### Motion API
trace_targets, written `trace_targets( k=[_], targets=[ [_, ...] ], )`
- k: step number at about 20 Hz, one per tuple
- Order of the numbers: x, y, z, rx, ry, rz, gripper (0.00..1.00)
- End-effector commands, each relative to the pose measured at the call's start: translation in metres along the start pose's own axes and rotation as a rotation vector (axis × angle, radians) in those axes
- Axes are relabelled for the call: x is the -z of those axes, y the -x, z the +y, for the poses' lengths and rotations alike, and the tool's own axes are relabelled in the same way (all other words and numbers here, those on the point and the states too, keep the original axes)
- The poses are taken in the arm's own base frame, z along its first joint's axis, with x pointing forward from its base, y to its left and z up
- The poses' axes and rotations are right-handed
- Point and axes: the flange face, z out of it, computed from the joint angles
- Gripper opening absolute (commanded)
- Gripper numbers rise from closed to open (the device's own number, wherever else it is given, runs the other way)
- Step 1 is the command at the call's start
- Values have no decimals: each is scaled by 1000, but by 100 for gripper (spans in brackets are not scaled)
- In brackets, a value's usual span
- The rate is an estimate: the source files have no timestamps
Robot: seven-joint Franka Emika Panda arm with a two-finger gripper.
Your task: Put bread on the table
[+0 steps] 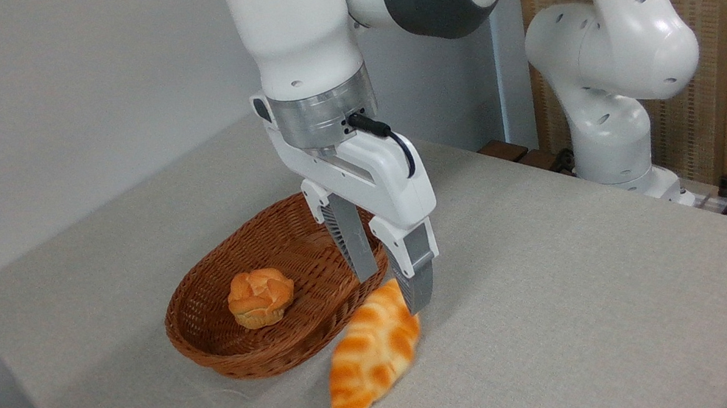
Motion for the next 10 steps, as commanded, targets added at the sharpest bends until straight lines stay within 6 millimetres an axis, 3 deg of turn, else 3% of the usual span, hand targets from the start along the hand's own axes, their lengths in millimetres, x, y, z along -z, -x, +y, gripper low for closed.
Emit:
trace_targets(
  k=[1, 3, 8, 10],
  targets=[
    [6, 3, 0, -14, -3, -6, 100],
    [14, -1, 3, -11, -10, 13, 100],
    [69, -20, 4, 47, -36, 156, 100],
    [77, -30, 11, 62, -38, 167, 100]
  ],
)
